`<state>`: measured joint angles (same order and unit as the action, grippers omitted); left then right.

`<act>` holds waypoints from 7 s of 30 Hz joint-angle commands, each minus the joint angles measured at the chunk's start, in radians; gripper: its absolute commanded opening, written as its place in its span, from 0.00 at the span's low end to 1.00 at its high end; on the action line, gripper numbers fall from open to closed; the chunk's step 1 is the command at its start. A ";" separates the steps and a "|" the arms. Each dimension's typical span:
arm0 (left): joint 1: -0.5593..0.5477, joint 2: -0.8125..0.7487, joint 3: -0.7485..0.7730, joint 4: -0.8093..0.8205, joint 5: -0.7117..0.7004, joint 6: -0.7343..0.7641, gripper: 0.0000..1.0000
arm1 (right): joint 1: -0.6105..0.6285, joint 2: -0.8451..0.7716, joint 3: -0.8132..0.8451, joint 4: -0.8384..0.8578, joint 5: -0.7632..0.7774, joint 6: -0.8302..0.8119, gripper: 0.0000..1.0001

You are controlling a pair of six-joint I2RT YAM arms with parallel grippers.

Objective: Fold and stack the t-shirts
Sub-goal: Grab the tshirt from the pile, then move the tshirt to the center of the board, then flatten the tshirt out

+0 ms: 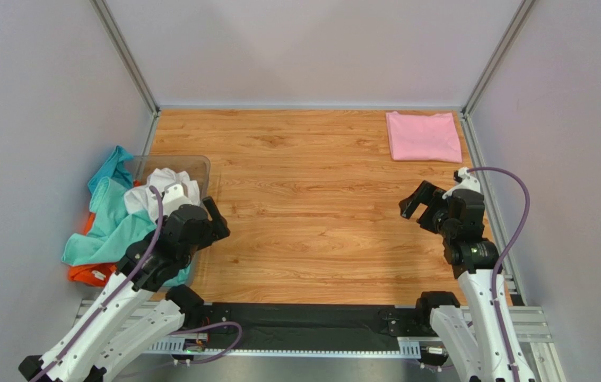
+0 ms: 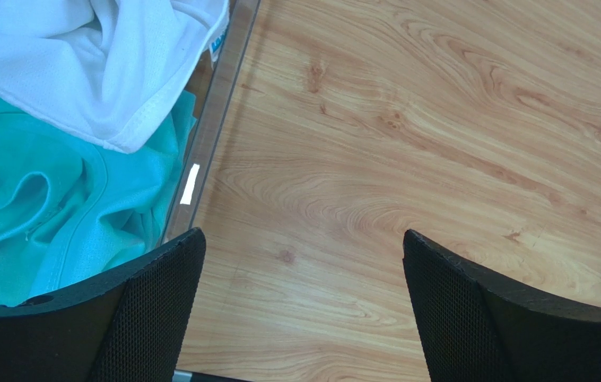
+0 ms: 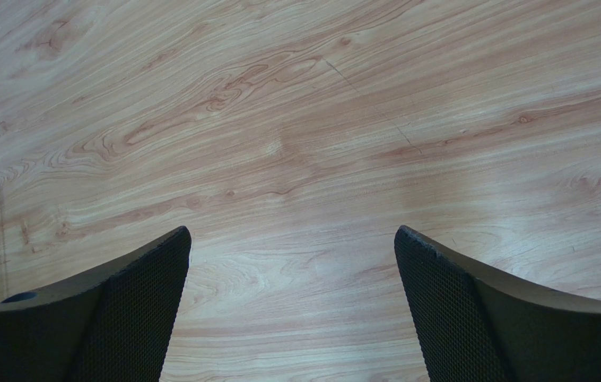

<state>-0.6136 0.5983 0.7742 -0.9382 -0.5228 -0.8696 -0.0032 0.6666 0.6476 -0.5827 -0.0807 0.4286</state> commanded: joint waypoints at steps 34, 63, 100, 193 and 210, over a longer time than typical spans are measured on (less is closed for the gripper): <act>0.764 0.832 0.384 0.233 0.081 0.158 0.99 | -0.003 0.056 -0.003 0.067 -0.002 -0.001 1.00; 0.770 0.523 0.451 0.202 0.496 0.237 0.00 | -0.001 0.053 -0.002 0.063 -0.001 -0.001 1.00; -0.156 0.977 1.457 0.349 0.927 0.395 0.00 | -0.001 0.004 -0.009 0.040 0.075 0.018 1.00; 0.296 0.808 1.025 0.361 0.711 0.181 0.00 | 0.389 0.571 1.150 -0.267 0.270 -0.151 0.00; 0.426 1.120 1.477 0.394 0.995 0.167 0.01 | 0.224 0.882 1.547 -0.364 0.052 -0.192 0.00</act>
<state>-0.1902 1.8553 2.3482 -0.5854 0.4271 -0.7372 0.2256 1.6444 2.3398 -0.9310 0.0067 0.2531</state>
